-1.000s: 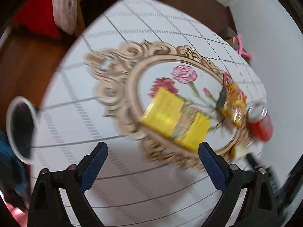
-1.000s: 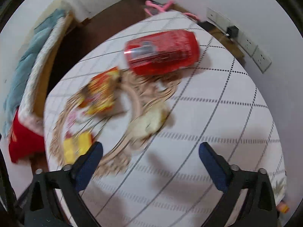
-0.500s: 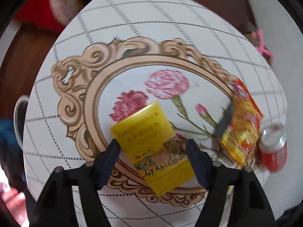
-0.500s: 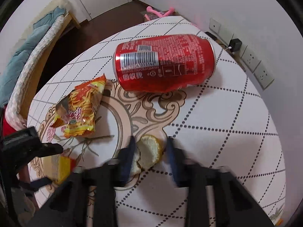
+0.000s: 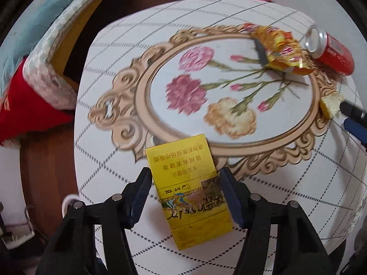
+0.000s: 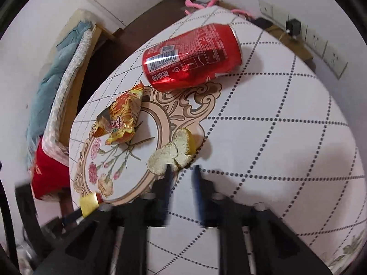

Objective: Collect trash
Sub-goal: 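Grasp the yellow cigarette box with the left tool while the right tool grasps the yellow peel, then carry the yellow box and peel over the white bin with both tools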

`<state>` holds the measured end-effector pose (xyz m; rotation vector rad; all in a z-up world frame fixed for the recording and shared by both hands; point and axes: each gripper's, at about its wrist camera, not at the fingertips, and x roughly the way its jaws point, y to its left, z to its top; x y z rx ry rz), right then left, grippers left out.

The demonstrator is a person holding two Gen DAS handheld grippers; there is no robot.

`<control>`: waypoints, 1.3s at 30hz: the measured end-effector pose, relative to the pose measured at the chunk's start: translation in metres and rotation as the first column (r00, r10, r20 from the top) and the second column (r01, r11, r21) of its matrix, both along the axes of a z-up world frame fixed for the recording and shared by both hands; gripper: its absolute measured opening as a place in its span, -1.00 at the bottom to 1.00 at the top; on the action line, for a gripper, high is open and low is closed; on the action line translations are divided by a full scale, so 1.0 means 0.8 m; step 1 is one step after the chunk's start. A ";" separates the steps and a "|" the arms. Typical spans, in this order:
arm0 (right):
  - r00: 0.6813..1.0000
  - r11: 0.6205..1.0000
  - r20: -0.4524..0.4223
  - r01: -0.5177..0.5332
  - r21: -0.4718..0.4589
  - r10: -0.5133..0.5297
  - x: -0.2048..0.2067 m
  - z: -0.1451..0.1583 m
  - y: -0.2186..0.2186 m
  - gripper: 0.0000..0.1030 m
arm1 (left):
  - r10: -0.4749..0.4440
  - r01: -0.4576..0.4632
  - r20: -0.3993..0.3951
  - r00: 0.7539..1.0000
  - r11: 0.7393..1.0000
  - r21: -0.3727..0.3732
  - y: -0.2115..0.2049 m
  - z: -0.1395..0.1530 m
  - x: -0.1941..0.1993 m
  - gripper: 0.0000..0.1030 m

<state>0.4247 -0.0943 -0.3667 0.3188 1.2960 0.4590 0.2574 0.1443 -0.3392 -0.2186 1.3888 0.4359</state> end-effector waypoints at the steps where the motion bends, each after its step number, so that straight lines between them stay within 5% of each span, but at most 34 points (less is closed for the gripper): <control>1: 1.000 1.000 0.007 0.001 0.001 -0.001 0.001 0.000 0.004 0.10 | 0.019 -0.019 -0.014 1.000 0.999 -0.027 0.003 -0.005 -0.004 0.20; 6: 0.998 0.993 0.052 -0.018 -0.114 0.024 0.007 -0.003 0.026 0.10 | 0.142 -0.137 0.049 0.989 0.986 -0.095 0.015 -0.012 -0.032 0.26; 14: 0.989 0.960 0.139 -0.010 -0.281 0.051 0.005 -0.004 0.058 0.05 | 0.134 -0.130 0.076 0.988 0.990 -0.055 -0.009 -0.012 -0.034 0.06; 15: 0.986 0.953 0.156 -0.012 -0.303 0.062 0.003 -0.005 0.062 -0.07 | 0.129 -0.125 0.079 0.989 0.991 -0.051 -0.008 -0.013 -0.032 0.06; 16: 0.983 0.949 0.168 -0.018 -0.314 0.074 0.002 -0.005 0.064 -0.52 | 0.124 -0.121 0.080 0.989 0.992 -0.047 -0.010 -0.012 -0.031 0.06; 20: 0.975 0.940 0.186 -0.054 -0.337 0.122 -0.001 -0.006 0.073 -0.69 | 0.112 -0.112 0.086 0.990 0.994 -0.002 -0.009 -0.004 -0.028 0.05; 30: 0.964 0.966 0.203 -0.125 -0.227 0.173 -0.041 0.027 0.055 -0.75 | 0.096 -0.108 0.222 0.970 0.993 0.043 -0.037 0.077 -0.048 0.05; 39: 0.936 0.967 0.245 -0.239 -0.087 0.254 -0.137 0.111 0.050 -0.75 | 0.095 -0.120 0.391 0.916 0.992 0.039 -0.030 0.182 -0.140 0.05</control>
